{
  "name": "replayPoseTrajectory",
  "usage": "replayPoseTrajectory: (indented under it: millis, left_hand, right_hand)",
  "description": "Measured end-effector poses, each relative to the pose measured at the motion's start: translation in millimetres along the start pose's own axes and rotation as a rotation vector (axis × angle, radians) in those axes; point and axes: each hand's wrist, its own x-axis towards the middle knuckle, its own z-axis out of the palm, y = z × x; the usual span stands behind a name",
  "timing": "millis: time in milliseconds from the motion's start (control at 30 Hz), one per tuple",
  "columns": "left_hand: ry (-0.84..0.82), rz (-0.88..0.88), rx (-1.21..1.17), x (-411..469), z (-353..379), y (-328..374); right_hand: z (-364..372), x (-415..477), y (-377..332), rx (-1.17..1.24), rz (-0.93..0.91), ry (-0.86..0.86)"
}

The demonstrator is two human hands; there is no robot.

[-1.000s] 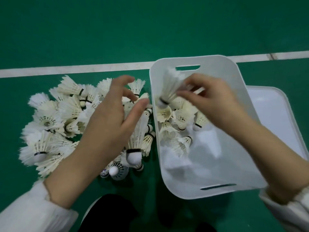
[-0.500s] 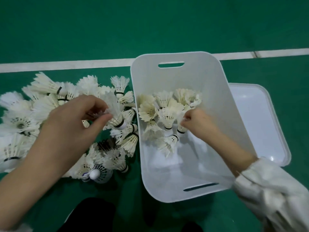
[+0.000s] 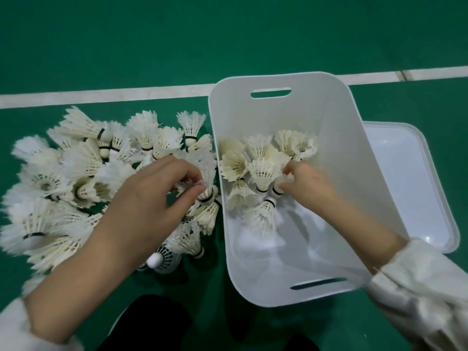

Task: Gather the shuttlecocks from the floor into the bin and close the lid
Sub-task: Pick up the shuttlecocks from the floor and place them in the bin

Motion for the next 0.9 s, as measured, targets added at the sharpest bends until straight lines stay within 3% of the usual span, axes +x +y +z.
replayPoseTrajectory:
  millis: [100,200,267,333,433,600,700,800,900]
  left_hand:
    - [0.017,0.008,-0.002,0,-3,-2]
    - [0.041,0.035,-0.017,1,-7,-1]
    - [0.055,0.061,-0.041,1,-11,2]
    - [0.062,0.100,-0.061,2,-15,5]
    - [0.067,0.162,-0.049,3,-20,8]
    - [0.123,0.142,-0.089,3,-27,6]
    - [0.137,-0.014,-0.107,8,-29,-6]
    - [-0.055,-0.172,0.012,11,-21,-41]
    - [-0.266,-0.205,0.130,0,-7,-68]
  right_hand:
    - [-32,-21,-13,0.051,-0.035,0.004]
    - [-68,-58,-37,0.437,-0.269,0.129]
    - [-82,-84,-61,0.607,-0.454,0.008]
    - [-76,-96,-79,0.490,-0.581,-0.115]
    - [-59,-93,-92,0.351,-0.630,-0.007]
    - [-72,-92,-82,0.361,-0.619,0.062]
    - [-96,-90,-55,0.482,-0.486,0.250]
    - [-109,-78,-14,0.360,-0.193,0.323]
    - [-78,-56,16,0.133,0.028,0.156]
